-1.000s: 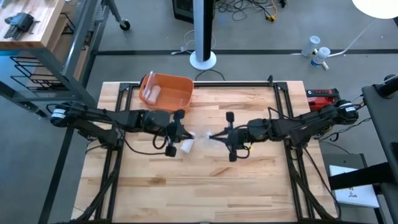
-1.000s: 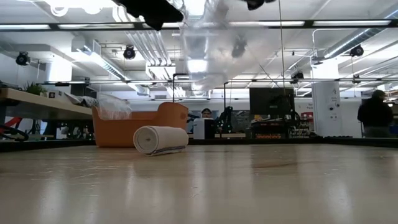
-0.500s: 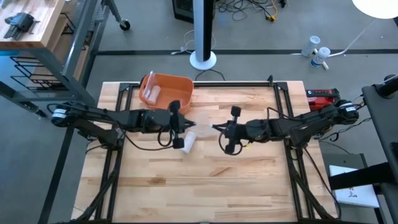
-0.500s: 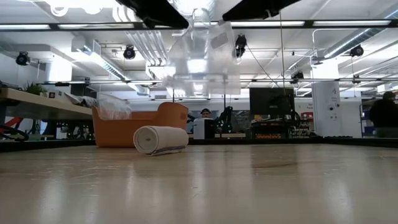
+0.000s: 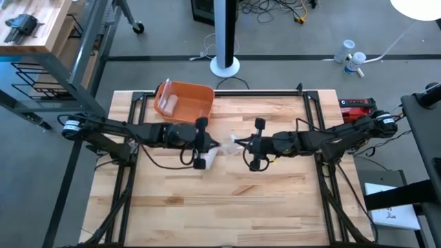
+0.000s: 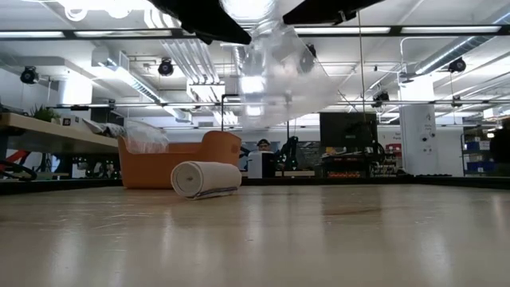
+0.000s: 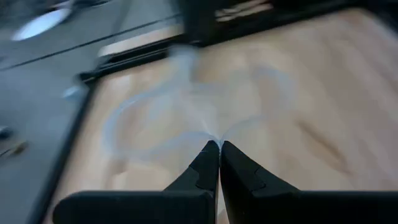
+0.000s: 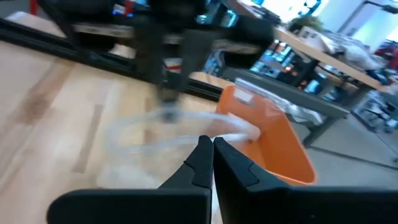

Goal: Roll bandage
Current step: Open the transparent zip bag

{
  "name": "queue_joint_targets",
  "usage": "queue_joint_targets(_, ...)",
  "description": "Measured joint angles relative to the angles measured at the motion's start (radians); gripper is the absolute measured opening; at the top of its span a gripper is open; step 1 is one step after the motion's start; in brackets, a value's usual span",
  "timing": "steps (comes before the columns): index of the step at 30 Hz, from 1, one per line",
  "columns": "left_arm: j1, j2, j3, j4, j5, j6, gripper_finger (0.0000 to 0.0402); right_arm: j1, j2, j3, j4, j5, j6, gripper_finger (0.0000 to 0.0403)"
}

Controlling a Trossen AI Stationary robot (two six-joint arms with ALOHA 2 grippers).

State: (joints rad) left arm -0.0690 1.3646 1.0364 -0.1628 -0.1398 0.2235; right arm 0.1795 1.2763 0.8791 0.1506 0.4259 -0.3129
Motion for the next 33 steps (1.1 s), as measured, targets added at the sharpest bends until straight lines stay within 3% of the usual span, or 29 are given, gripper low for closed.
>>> queue_joint_targets(3, 0.002, 0.009, 0.021, 0.005, -0.084, -0.023, 0.0000, 0.000, 0.005, 0.000, -0.013, -0.066, 0.000, 0.0000)
queue_joint_targets(6, 0.002, 0.028, 0.031, 0.005, -0.032, -0.008, 0.0000, 0.000, 0.005, 0.000, 0.002, -0.115, 0.007, 0.0000)
queue_joint_targets(18, 0.001, 0.120, 0.107, 0.004, -0.009, -0.033, 0.0000, 0.001, 0.004, -0.002, -0.018, -0.119, 0.008, 0.0000)
queue_joint_targets(25, 0.001, 0.110, 0.134, -0.023, -0.010, -0.057, 0.0000, 0.001, 0.003, -0.003, -0.046, -0.117, 0.017, 0.0000)
queue_joint_targets(33, 0.001, 0.047, 0.147, -0.266, -0.061, -0.103, 0.0000, 0.001, -0.009, -0.003, -0.042, -0.061, 0.026, 0.0000)
